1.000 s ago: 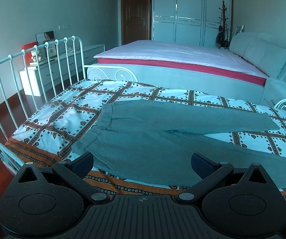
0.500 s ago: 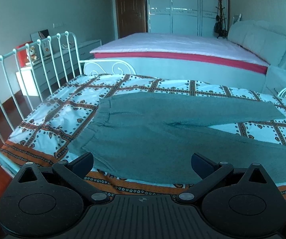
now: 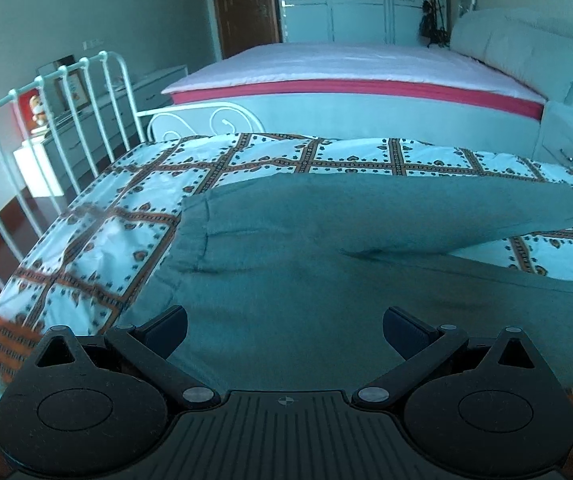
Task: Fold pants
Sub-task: 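Lower both grippers onto the grey sweatpants and close them on the fabric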
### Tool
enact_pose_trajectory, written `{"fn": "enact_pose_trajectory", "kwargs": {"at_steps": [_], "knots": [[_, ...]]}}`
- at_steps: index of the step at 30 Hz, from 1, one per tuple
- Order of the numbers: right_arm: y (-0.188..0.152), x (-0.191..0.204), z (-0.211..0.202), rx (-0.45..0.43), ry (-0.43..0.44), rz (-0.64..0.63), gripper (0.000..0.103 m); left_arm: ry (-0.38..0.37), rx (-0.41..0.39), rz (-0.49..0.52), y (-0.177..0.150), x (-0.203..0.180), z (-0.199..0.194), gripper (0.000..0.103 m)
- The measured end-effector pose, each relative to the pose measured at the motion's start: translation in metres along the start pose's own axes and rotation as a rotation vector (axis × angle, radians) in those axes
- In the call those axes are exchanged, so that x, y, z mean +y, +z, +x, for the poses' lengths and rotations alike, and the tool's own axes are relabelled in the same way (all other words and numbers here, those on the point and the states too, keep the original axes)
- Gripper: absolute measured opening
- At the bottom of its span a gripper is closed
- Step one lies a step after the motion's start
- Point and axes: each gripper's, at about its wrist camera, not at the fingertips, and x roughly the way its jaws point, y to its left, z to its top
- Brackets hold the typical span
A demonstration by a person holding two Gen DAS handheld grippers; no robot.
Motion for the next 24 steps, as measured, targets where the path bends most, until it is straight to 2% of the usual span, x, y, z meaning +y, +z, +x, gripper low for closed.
{"fn": "enact_pose_trajectory", "kwargs": {"at_steps": [7,11,18,20,24], "knots": [[0.031,0.0,0.064,0.055,0.067,-0.122,0.097,-0.027,0.035,0.07,0.029,0.016,0.064,0.103],[0.044,0.0,0.104,0.088,0.118,-0.15,0.097,-0.034,0.046,0.101,0.043,0.036,0.105,0.103],[0.067,0.006,0.192,0.151,0.217,-0.27,0.088,-0.002,0.079,0.208,0.077,0.066,0.187,0.103],[0.074,0.006,0.218,0.175,0.23,-0.28,0.086,-0.007,0.092,0.208,0.085,0.072,0.207,0.103],[0.083,0.005,0.26,0.195,0.234,-0.258,0.083,-0.011,0.104,0.129,0.097,0.082,0.239,0.103]]}}
